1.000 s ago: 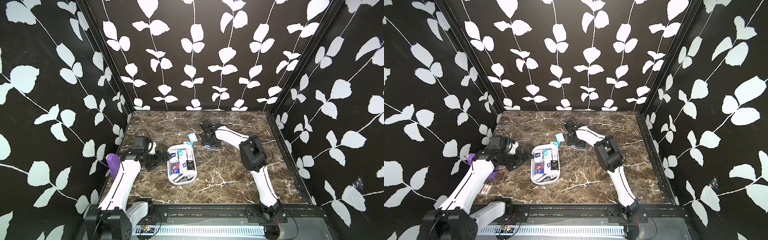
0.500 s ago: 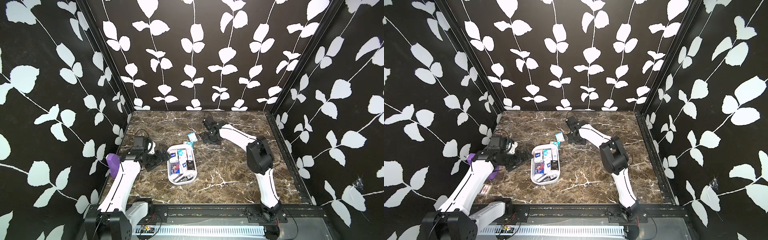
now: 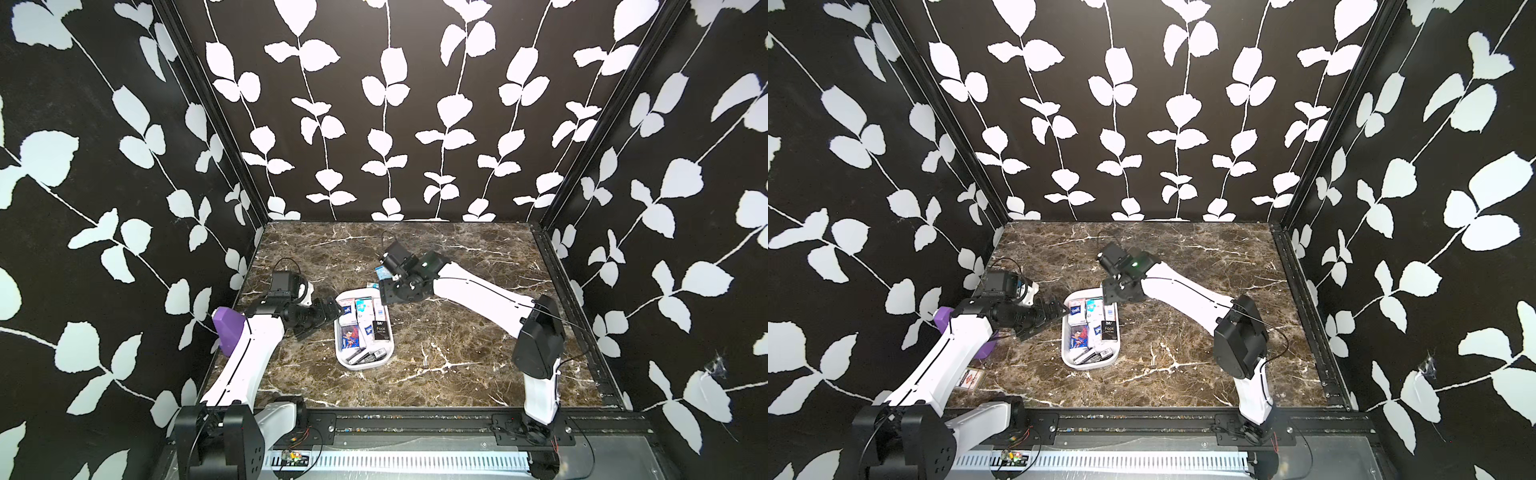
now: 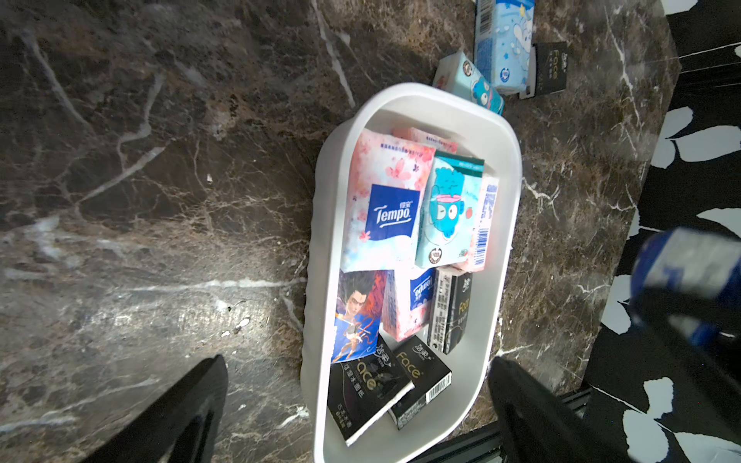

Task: Put the pocket tissues into the storage box
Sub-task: Place the pocket tissues in the storage box.

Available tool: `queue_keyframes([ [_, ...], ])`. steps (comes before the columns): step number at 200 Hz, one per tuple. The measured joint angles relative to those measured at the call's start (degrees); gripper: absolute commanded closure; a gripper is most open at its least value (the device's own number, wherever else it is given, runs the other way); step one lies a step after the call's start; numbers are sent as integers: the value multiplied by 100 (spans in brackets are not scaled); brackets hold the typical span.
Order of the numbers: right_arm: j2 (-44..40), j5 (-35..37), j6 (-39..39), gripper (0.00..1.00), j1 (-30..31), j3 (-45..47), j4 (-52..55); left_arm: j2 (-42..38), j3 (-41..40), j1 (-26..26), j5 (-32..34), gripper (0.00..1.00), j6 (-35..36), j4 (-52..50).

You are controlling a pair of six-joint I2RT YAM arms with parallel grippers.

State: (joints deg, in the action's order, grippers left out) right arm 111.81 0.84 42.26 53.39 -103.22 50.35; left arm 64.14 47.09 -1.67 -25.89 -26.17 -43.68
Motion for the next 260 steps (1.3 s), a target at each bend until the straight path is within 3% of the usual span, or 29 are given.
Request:
queue_keyframes([
  [66,603,-516,264,29,1080,-321,188,-151,0,31,339,1,-39,17],
  [122,1668,-754,254,28,1213,-1388,577,-470,0,61,664,1,-22,-79],
  [140,1799,-656,282,23,1213,-1543,680,-570,0,66,752,1,11,-140],
  [192,1711,-511,332,14,1213,-1532,739,-605,-109,76,750,1,22,-186],
  [260,846,-544,267,14,940,-1412,304,-367,26,76,525,2,52,-181],
])
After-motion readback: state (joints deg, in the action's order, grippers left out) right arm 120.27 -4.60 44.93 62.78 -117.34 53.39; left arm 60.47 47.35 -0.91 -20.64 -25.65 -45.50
